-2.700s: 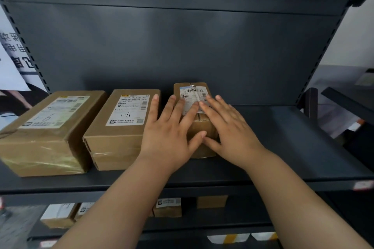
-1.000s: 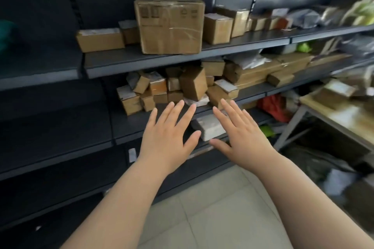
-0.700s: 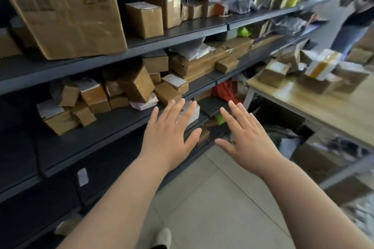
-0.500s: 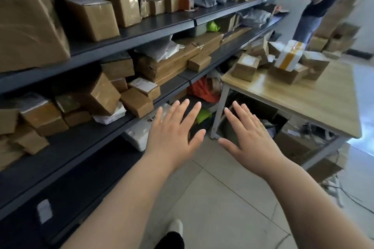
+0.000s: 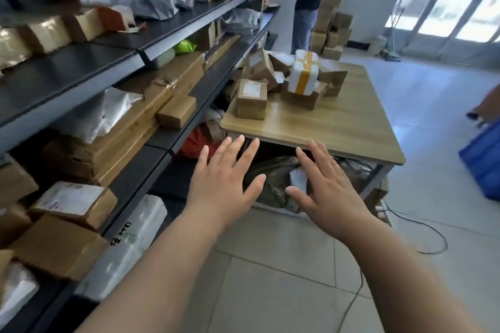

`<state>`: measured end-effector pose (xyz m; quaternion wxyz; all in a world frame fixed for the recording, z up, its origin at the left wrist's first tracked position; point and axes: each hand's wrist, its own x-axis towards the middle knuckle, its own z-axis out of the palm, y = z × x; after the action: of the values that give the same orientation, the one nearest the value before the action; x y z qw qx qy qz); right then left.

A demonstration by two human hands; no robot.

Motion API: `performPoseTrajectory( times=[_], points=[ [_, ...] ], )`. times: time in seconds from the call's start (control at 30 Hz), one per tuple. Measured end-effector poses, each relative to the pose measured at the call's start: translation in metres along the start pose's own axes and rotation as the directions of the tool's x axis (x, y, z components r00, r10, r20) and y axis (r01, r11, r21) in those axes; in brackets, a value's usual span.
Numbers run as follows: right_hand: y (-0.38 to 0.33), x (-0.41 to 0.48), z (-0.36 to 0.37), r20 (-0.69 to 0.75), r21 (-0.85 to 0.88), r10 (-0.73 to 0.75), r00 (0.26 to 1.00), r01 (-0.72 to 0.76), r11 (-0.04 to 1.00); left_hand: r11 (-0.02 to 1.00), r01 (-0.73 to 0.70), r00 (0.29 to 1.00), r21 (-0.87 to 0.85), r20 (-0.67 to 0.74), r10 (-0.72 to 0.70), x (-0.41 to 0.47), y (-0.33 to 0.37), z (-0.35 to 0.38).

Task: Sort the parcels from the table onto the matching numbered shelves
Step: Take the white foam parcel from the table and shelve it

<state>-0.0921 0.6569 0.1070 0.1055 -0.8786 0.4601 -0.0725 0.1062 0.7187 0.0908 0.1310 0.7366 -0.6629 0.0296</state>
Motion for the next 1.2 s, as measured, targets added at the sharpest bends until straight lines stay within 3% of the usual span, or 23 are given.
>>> performPoseTrajectory(
  times=[0.23,0.47,0.67,1.0,1.2],
  points=[
    [0.065,0.053,0.004,-0.005,0.026,0.136,0.991,-0.136,0.99,0.992,-0.123,0.989,-0.007,0.085,0.123,0.085,0.024,0.038],
    [0.139,0.145,-0.021,-0.004,0.044,0.084,0.996,-0.084,0.995,0.992,-0.119,0.99,0.033,0.081,0.116,0.198,0.05,0.06],
    [0.193,0.224,-0.056,0.005,0.032,0.019,1.0,-0.02,0.999,0.998,-0.032,0.997,0.058,0.065,0.028,0.277,0.062,0.069],
    [0.202,0.31,-0.016,0.143,0.06,-0.08,0.986,0.072,0.996,0.994,0.07,0.979,0.083,0.184,-0.084,0.325,0.028,0.104],
    [0.191,0.37,-0.012,0.128,0.031,-0.031,0.991,0.027,0.999,0.999,0.019,0.974,0.032,0.227,-0.026,0.387,-0.013,0.122]
  ],
)
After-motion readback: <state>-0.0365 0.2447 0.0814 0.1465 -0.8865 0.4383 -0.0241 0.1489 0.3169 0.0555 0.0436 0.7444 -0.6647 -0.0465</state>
